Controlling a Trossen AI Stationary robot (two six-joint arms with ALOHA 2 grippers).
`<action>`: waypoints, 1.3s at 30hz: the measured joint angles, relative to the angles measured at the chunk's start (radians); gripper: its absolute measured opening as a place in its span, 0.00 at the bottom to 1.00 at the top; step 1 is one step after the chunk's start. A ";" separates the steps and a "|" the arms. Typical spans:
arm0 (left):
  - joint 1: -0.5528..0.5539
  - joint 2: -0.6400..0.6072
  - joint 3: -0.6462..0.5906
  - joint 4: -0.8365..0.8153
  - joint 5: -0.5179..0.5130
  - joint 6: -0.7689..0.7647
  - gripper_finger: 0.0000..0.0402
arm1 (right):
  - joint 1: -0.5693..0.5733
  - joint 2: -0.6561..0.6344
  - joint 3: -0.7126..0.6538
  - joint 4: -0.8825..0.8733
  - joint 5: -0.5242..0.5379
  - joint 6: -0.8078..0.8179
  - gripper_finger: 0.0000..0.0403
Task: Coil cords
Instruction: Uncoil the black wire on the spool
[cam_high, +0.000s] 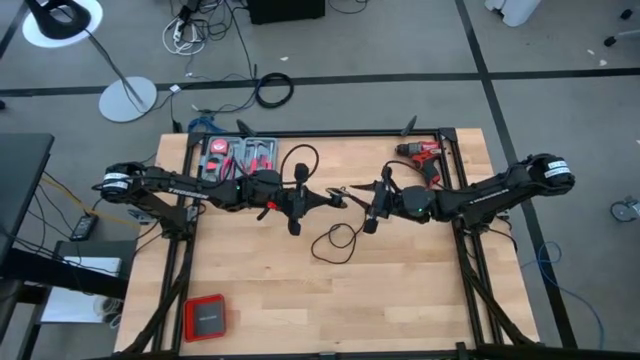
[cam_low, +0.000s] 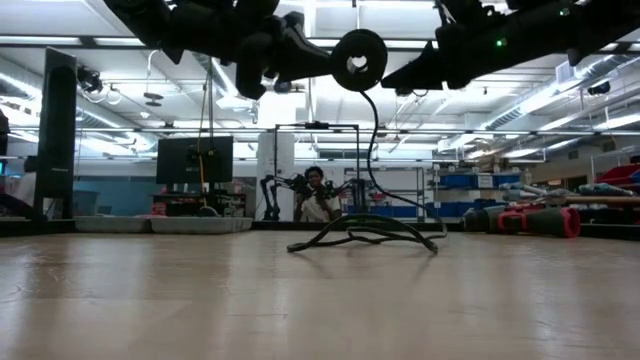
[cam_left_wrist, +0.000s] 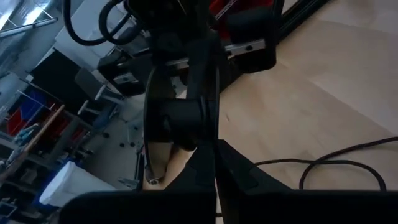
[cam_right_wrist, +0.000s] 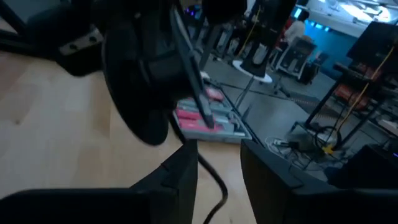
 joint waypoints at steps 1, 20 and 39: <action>0.000 0.000 0.000 0.003 -0.004 -0.001 0.00 | -0.001 0.000 0.000 0.004 -0.009 0.000 0.29; -0.003 0.113 0.000 0.077 0.007 -0.083 0.00 | -0.022 0.000 0.071 -0.089 -0.101 -0.057 0.28; -0.001 0.114 -0.001 0.101 -0.120 -0.190 0.02 | -0.071 -0.001 0.077 -0.197 -0.105 0.046 0.01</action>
